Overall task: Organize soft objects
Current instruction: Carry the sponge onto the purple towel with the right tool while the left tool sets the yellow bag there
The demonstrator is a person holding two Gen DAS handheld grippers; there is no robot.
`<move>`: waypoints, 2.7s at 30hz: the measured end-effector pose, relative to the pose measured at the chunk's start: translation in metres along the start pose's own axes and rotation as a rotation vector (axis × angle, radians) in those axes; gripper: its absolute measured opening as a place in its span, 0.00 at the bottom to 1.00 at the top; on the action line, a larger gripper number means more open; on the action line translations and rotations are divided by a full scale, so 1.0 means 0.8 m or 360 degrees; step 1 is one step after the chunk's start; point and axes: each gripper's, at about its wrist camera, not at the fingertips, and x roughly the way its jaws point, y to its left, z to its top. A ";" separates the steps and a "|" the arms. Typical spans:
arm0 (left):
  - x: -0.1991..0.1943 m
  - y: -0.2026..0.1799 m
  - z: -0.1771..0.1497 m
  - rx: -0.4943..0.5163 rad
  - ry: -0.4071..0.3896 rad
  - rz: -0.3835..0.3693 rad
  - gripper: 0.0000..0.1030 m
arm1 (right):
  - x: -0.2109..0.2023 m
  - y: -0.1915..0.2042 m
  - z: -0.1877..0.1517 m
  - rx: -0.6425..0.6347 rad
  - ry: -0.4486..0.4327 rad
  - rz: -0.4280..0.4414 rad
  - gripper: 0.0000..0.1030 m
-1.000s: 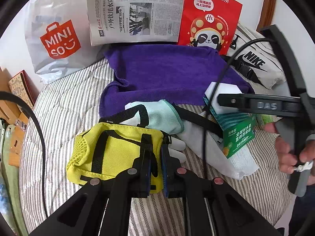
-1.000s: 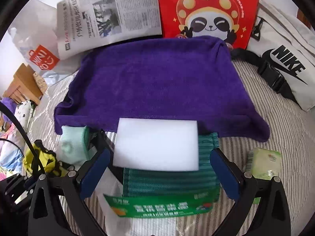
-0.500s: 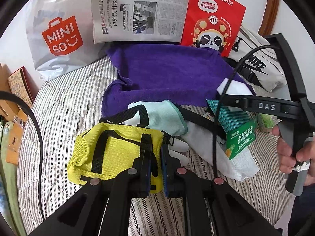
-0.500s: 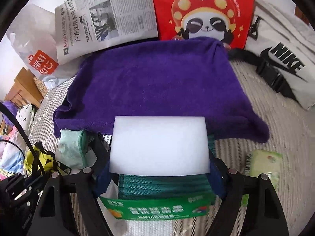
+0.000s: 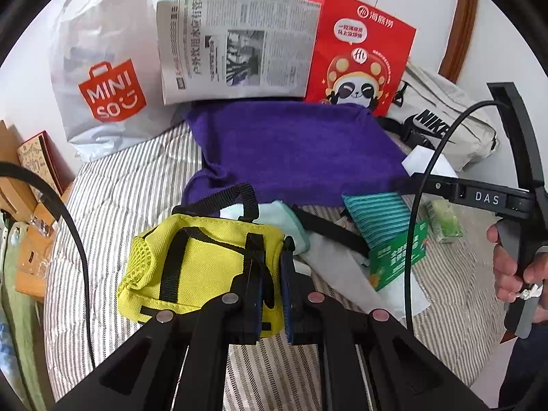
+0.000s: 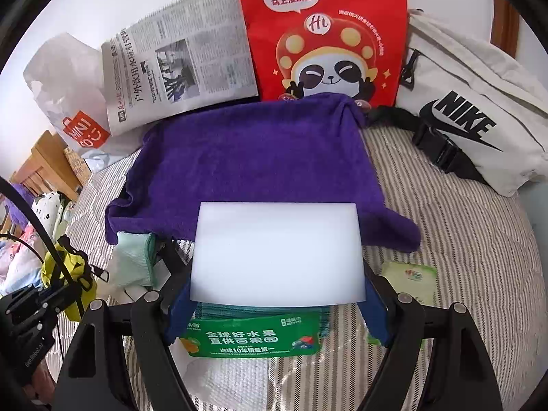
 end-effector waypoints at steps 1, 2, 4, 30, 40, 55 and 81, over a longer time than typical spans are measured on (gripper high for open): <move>-0.002 0.000 0.001 -0.0001 -0.0005 0.0004 0.09 | -0.001 -0.001 -0.001 -0.0003 0.0000 -0.0001 0.78; -0.003 -0.001 0.003 0.0003 -0.0004 -0.0002 0.09 | -0.003 -0.001 -0.001 -0.0006 -0.0005 -0.0001 0.78; -0.004 -0.001 0.005 0.0001 -0.0009 -0.0002 0.09 | -0.006 -0.002 -0.002 -0.0015 -0.0014 -0.0001 0.78; 0.034 0.002 0.106 0.0055 -0.0091 -0.0015 0.09 | 0.007 -0.024 0.079 -0.0089 -0.0083 -0.0039 0.78; 0.095 0.002 0.155 0.0084 -0.0072 -0.0029 0.09 | 0.062 -0.038 0.126 -0.0057 -0.0059 -0.0073 0.78; 0.189 0.017 0.197 0.0014 0.0025 -0.0052 0.09 | 0.180 -0.034 0.168 -0.0081 0.0114 -0.0128 0.78; 0.240 0.015 0.192 0.0024 0.0125 -0.0037 0.13 | 0.234 -0.028 0.182 -0.0146 0.0240 -0.0152 0.80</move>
